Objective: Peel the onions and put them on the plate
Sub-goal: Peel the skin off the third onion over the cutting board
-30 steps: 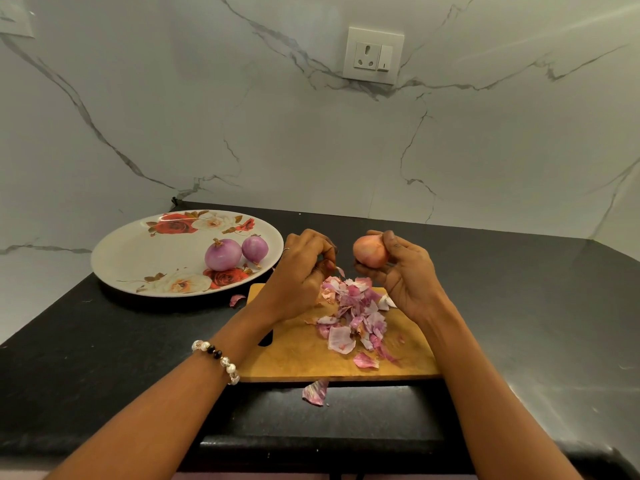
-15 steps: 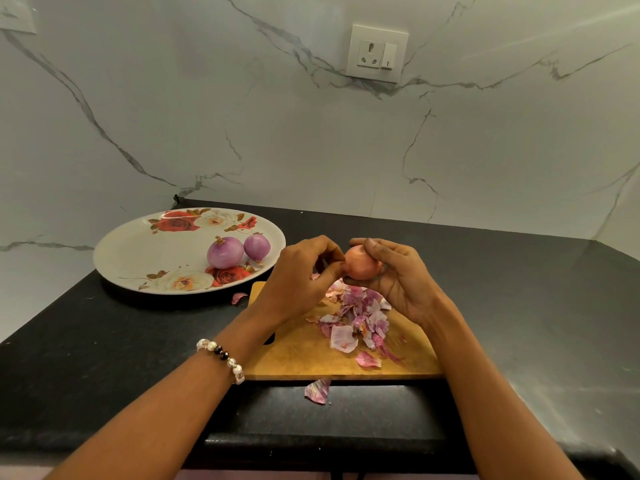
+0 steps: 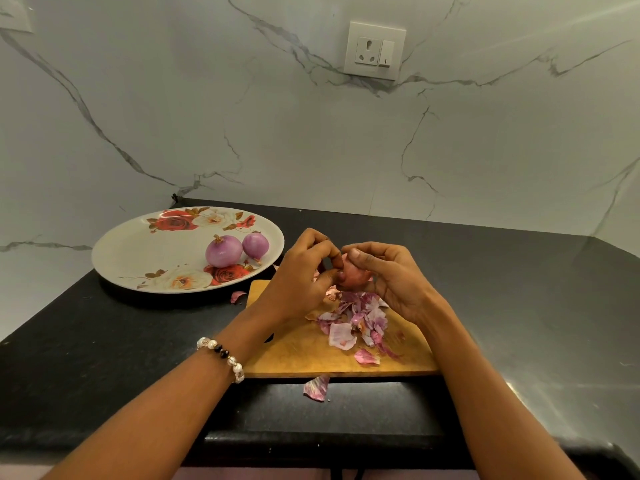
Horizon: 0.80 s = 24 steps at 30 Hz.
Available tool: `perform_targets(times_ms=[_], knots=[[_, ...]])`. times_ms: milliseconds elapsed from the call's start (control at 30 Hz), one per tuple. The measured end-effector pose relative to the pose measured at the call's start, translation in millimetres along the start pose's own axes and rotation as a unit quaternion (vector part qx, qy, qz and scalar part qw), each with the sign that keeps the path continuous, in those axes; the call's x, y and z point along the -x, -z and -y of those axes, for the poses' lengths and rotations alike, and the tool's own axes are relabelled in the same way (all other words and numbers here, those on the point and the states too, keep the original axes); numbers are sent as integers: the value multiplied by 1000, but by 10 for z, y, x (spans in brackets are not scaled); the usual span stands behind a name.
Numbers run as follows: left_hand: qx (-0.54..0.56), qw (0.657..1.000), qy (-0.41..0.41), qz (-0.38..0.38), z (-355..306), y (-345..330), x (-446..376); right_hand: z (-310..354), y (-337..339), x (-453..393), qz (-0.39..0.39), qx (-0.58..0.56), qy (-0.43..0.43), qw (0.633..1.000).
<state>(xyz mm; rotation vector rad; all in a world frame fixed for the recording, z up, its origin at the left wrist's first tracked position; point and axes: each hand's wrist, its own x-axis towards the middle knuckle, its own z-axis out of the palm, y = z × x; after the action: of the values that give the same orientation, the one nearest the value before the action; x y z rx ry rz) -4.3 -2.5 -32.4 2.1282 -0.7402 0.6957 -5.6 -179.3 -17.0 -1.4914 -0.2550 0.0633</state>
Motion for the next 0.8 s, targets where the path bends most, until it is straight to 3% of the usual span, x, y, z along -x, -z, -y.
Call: perform_targets(times_ms=[333, 633, 800], knots=[[25, 1000, -10, 7, -24, 14, -4, 36, -14, 19, 14, -73, -21, 997], [33, 999, -13, 2, -28, 16, -6, 122, -15, 21, -99, -176, -36, 979], [38, 999, 7, -20, -32, 38, -12, 142, -31, 34, -104, -189, -31, 976]])
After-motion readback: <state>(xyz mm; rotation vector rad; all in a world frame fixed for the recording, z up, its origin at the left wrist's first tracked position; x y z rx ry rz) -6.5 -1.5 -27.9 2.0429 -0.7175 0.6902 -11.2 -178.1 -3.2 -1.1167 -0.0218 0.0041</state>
